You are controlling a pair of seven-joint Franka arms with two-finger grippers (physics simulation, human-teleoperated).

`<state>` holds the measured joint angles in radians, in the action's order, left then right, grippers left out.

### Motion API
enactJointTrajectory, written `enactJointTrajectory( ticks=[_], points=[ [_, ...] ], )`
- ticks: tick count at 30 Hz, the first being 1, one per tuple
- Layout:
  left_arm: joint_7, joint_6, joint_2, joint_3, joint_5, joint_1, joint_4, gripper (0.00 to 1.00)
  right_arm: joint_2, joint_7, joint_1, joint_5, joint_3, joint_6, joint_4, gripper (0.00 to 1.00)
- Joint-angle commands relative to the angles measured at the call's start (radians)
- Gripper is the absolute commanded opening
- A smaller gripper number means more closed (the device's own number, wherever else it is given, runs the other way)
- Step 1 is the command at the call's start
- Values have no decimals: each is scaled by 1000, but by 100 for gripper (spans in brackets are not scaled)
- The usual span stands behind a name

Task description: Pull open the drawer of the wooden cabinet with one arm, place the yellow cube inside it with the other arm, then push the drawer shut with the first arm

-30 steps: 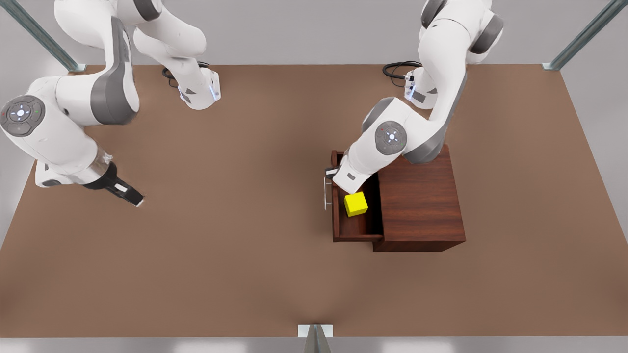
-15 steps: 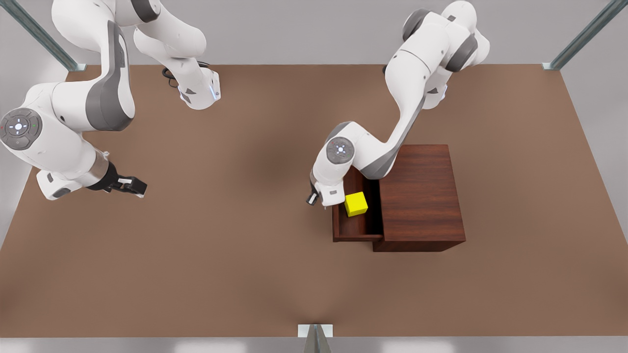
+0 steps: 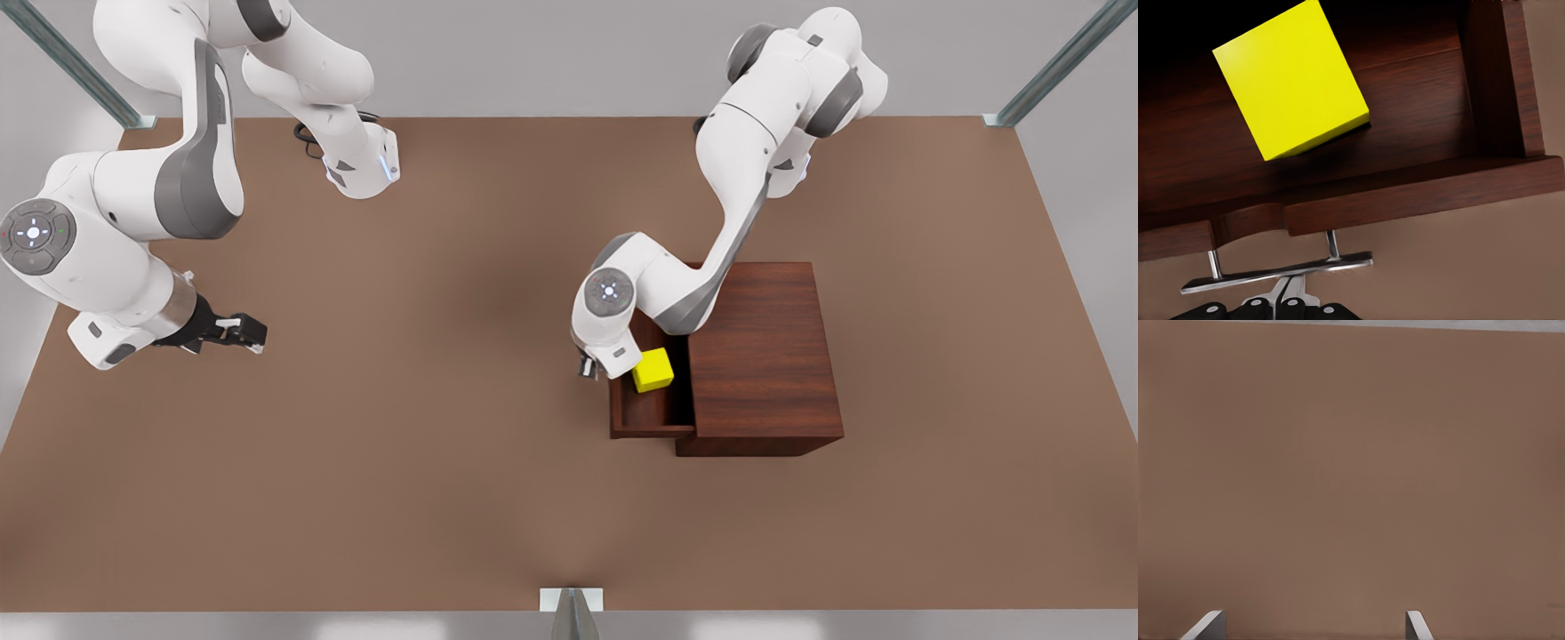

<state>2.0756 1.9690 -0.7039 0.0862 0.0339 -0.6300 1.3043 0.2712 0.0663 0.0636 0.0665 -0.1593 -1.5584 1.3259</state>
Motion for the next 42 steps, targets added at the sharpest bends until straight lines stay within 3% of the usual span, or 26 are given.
enactJointTrajectory(
  ticks=[1, 18, 42],
  points=[
    [138, -67, 1, -8, -2, 1, 0, 21, -1, -126, -1, -1, 0, 1, -1, 100],
    [-193, -234, 27, -51, -31, 23, 43, 21, 2, -131, 2, -1, 4, 1, -1, 100],
    [-321, -302, 50, -82, -32, 81, 59, 21, 6, -146, 15, -2, 4, 1, -2, 100]
  ],
)
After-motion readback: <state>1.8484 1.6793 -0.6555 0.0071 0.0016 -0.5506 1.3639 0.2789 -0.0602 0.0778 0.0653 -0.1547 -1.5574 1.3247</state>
